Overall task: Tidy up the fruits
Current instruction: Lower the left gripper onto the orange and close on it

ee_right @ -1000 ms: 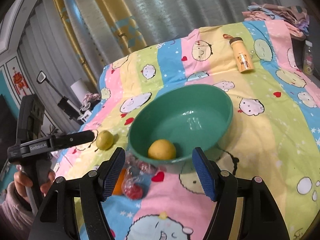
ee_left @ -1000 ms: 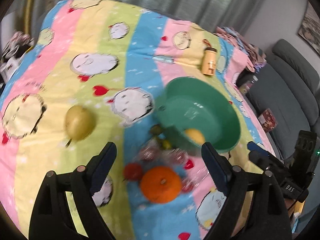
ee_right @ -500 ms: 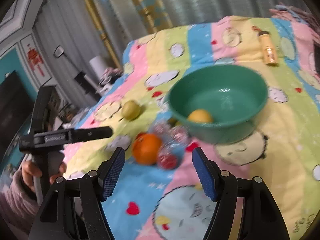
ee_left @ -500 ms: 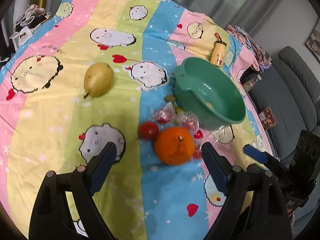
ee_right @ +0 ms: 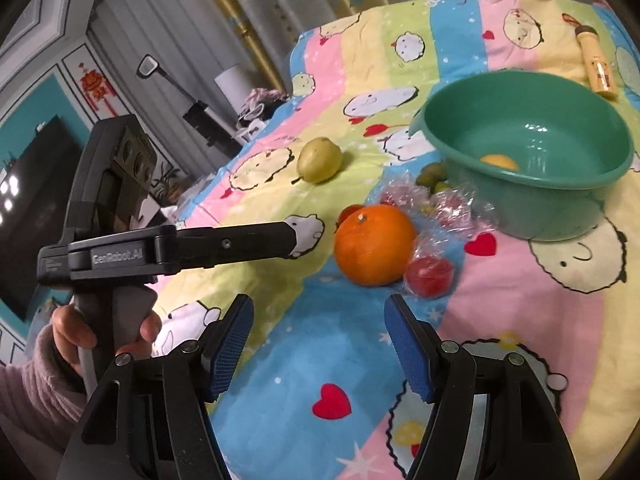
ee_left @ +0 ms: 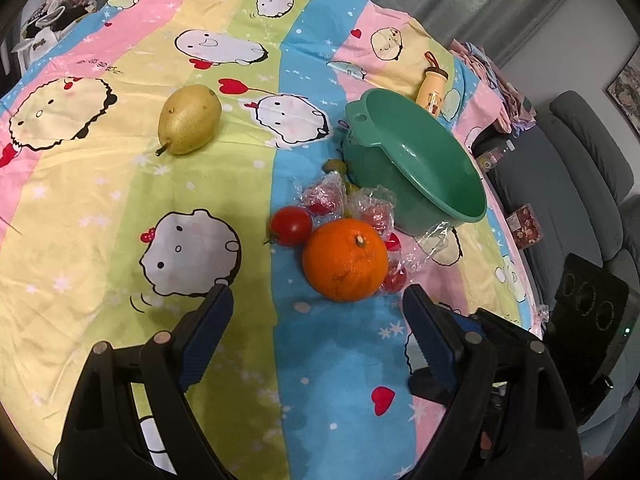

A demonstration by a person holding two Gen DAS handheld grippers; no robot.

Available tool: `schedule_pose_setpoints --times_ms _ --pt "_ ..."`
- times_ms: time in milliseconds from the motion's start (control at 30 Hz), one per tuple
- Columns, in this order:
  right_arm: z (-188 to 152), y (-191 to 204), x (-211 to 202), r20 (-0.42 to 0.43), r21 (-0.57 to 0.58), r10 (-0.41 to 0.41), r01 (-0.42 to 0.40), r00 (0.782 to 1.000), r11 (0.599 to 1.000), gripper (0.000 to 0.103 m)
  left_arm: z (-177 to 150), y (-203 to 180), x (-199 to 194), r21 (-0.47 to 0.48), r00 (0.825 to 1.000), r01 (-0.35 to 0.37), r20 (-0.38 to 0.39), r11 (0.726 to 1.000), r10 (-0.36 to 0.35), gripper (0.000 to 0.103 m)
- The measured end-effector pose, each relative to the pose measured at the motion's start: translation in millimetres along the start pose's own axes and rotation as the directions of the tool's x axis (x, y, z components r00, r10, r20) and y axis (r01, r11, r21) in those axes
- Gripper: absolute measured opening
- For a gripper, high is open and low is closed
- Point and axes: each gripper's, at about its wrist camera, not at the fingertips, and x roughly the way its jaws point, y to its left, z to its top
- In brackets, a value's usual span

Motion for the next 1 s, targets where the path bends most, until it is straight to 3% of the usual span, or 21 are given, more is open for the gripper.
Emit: schedule_pose_setpoints --times_ms 267,567,800,1000 --pt "4 -2 31 -0.048 0.002 0.000 0.001 0.999 1.000 0.070 4 6 12 -0.020 0.999 0.031 -0.006 0.999 -0.032 0.087" --pt "16 -12 41 -0.025 -0.032 -0.151 0.151 0.988 0.988 0.070 14 5 36 -0.018 0.997 0.060 -0.039 0.998 -0.061 0.087" --pt "24 -7 52 -0.020 -0.115 -0.206 0.202 0.978 0.973 0.070 22 -3 54 -0.014 0.994 0.085 -0.069 0.996 -0.086 0.085" --pt "26 -7 55 -0.016 -0.144 -0.234 0.229 0.972 0.963 0.066 21 -9 60 0.004 0.991 0.100 -0.090 0.995 -0.100 0.070"
